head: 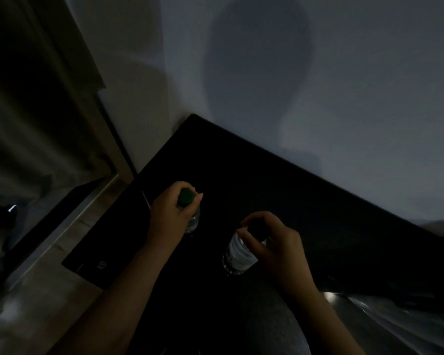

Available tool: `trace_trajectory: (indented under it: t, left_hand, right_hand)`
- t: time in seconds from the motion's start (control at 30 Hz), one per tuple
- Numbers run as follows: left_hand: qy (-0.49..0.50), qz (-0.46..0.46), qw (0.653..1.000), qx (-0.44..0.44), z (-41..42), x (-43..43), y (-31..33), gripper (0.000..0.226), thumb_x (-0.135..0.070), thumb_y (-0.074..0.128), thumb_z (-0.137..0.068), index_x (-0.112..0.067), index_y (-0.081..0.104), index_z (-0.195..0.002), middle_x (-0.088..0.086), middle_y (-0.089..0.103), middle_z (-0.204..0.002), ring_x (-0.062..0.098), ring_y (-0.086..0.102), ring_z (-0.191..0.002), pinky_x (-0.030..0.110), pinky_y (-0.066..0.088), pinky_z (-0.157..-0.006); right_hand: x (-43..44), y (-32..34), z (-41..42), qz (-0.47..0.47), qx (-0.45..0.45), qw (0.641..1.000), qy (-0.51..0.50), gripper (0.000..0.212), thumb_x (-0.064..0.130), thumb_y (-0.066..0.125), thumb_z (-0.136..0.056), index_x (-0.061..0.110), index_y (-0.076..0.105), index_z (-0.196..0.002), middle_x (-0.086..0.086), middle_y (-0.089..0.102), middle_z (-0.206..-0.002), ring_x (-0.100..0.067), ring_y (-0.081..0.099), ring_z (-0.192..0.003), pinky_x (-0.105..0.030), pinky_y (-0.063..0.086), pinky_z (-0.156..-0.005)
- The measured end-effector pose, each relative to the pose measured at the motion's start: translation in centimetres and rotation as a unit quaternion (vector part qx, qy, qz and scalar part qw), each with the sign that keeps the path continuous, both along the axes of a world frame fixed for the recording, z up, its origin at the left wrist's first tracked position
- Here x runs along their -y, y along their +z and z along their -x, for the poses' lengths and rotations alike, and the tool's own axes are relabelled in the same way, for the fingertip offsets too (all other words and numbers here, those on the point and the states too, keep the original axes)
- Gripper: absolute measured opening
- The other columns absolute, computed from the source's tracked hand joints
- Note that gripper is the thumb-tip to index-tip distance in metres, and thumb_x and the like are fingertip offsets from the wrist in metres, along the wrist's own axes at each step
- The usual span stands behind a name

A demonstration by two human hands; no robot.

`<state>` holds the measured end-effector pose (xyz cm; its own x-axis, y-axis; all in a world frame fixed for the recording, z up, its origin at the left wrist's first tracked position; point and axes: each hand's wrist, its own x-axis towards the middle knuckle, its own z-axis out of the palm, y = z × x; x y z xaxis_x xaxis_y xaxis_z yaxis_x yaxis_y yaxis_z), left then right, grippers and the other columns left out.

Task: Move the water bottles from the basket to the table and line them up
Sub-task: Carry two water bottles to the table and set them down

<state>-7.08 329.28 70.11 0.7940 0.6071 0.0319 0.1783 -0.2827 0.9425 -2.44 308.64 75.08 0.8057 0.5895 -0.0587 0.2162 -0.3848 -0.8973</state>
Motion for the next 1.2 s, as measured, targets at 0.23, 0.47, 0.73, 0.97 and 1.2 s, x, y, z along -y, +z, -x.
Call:
trace_trajectory:
  t: [0.23, 0.47, 0.73, 0.97, 1.2]
  left_hand:
    - [-0.011, 0.009, 1.0, -0.001, 0.5, 0.0, 0.0, 0.013, -0.019, 0.062, -0.089, -0.007, 0.059, -0.091, 0.011, 0.063, -0.091, 0.024, 0.063, -0.088, 0.051, 0.053, -0.077]
    - [0.0, 0.007, 1.0, -0.003, 1.0, -0.2, -0.6, 0.011, -0.023, 0.063, -0.088, -0.012, 0.06, -0.088, 0.005, 0.064, -0.09, 0.018, 0.063, -0.089, 0.049, 0.053, -0.077]
    - [-0.001, 0.003, 1.0, -0.004, 0.9, -0.2, -0.8, 0.009, -0.023, 0.064, -0.088, -0.016, 0.058, -0.087, 0.002, 0.063, -0.088, 0.016, 0.062, -0.087, 0.042, 0.052, -0.076]
    - [-0.006, 0.006, 1.0, -0.007, 0.9, -0.3, -0.5, 0.01, -0.021, 0.062, -0.089, -0.011, 0.059, -0.089, 0.006, 0.063, -0.088, 0.019, 0.063, -0.087, 0.045, 0.052, -0.076]
    - [-0.009, -0.008, 1.0, -0.006, 0.9, -0.3, -0.4, 0.011, -0.023, 0.062, -0.089, -0.013, 0.058, -0.086, 0.004, 0.061, -0.084, 0.017, 0.062, -0.081, 0.044, 0.051, -0.072]
  right_hand:
    - [-1.2, -1.8, -1.0, -0.003, 0.008, 1.0, 0.014, 0.023, 0.037, 0.063, -0.084, 0.031, 0.058, -0.106, 0.023, 0.061, -0.105, 0.001, 0.064, -0.094, -0.011, 0.051, -0.073]
    - [-3.2, -2.7, -1.9, -0.016, 0.02, 1.0, 0.001, 0.022, 0.043, 0.061, -0.083, 0.041, 0.054, -0.103, 0.022, 0.062, -0.104, 0.001, 0.063, -0.098, -0.022, 0.055, -0.081]
    - [-5.1, -3.8, -2.2, -0.015, 0.008, 1.0, -0.017, 0.021, 0.025, 0.065, -0.088, 0.025, 0.058, -0.109, 0.012, 0.064, -0.095, -0.002, 0.064, -0.091, -0.029, 0.058, -0.077]
    - [-5.3, -4.4, -1.7, -0.012, 0.003, 1.0, -0.006, 0.02, 0.024, 0.064, -0.088, 0.025, 0.058, -0.107, 0.01, 0.063, -0.1, -0.003, 0.063, -0.096, -0.032, 0.057, -0.082]
    - [-5.2, -4.8, -1.4, -0.004, -0.001, 1.0, 0.011, 0.032, 0.024, 0.065, -0.087, 0.047, 0.05, -0.103, 0.024, 0.06, -0.102, 0.006, 0.06, -0.1, -0.018, 0.054, -0.079]
